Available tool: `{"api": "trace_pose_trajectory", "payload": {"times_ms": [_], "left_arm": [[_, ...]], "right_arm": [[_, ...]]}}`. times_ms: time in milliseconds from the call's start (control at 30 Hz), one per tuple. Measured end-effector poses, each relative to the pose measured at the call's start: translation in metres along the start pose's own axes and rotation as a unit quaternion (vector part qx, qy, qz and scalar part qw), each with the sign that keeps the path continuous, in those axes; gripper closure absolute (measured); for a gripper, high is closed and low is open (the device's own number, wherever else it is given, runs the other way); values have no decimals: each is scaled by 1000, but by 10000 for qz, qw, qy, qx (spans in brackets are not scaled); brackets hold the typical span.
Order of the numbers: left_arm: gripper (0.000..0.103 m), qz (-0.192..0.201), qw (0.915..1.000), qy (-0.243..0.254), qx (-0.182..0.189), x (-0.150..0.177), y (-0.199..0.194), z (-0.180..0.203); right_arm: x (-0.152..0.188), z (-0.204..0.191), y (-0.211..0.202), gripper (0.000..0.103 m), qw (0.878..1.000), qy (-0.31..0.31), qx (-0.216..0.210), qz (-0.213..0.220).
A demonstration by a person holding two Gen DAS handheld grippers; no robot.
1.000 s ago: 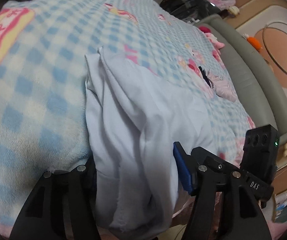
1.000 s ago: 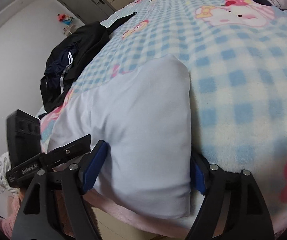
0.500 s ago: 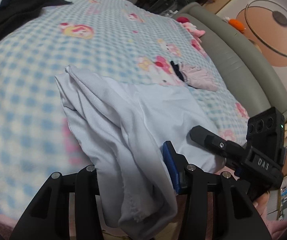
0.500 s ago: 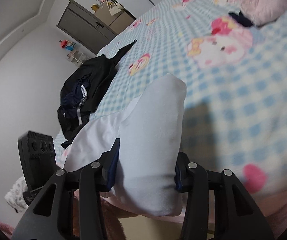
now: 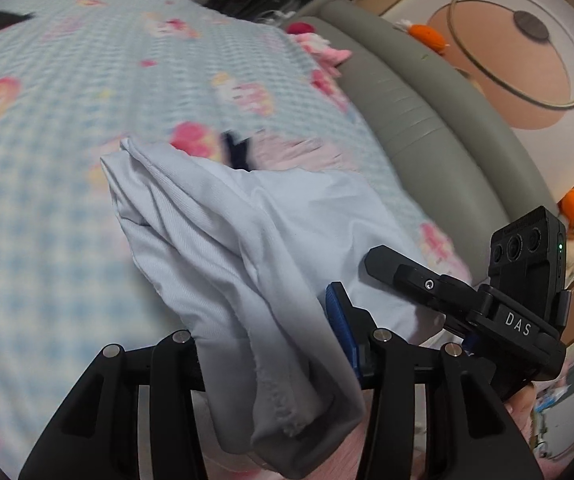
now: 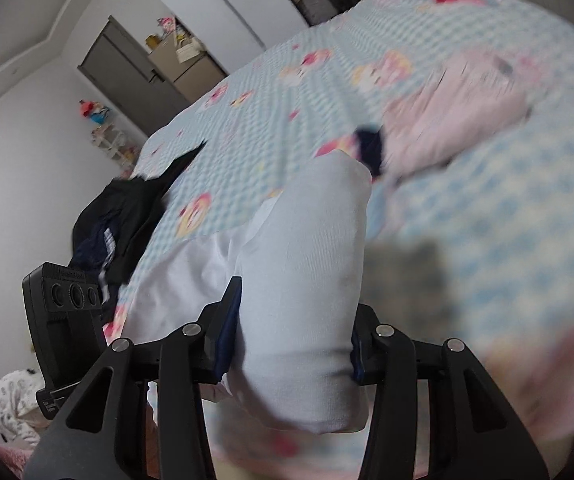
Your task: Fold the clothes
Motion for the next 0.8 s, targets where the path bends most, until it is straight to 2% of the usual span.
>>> {"api": "trace_pose_trajectory", "payload": {"times_ms": [200, 267, 300, 367, 400, 467, 500, 533, 600, 667, 733, 800], "left_arm": [[56, 212, 9980, 556, 220, -98, 68, 57], [54, 217, 9981, 518, 269, -120, 92, 61], [49, 169, 9987, 388, 268, -127, 109, 56], [42, -96, 9999, 38, 98, -128, 152, 29], [41, -327, 9994, -65, -75, -122, 175, 14], [39, -1004, 9933, -117, -559, -100, 213, -20], [38, -1039, 9931, -94, -526, -97, 214, -24], [37, -875, 9954, -36, -377, -101, 206, -20], [38, -495, 9985, 142, -162, -110, 187, -11], [38, 7, 9988, 471, -148, -123, 161, 3], [40, 491, 9945, 875, -314, -134, 141, 18], [40, 668, 9879, 1356, -357, -138, 136, 37]], "right_arm": [[-113, 52, -23, 57, 9968, -317, 515, 527], [-140, 74, -19, 55, 9942, -398, 786, 612], [-153, 85, -17, 49, 9926, -438, 922, 654], [-153, 122, 1, 39, 9921, -276, 1124, 479], [-148, 142, 12, 38, 9919, -148, 1211, 341], [-138, 184, 34, 36, 9903, 109, 1384, 65], [-133, 204, 45, 35, 9888, 237, 1469, -73], [-130, 216, 49, 35, 9895, 425, 1377, -61], [-133, 215, 32, 35, 9920, 807, 896, 362], [-146, 205, 7, 35, 9893, 664, 991, 834], [-161, 193, -17, 35, 9847, 512, 1089, 1260], [-177, 173, -30, 41, 9811, 207, 1208, 1499]]}}
Point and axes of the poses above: each gripper's, at about its wrist camera, not at the fingertips, and y roughly the way its jaws point, z to its right, x to its underside, the point moved 10 cm from there along y, roughly the way its jaws point, and after that the axes turned 4 degrees about -y, right-handed, at the moved point
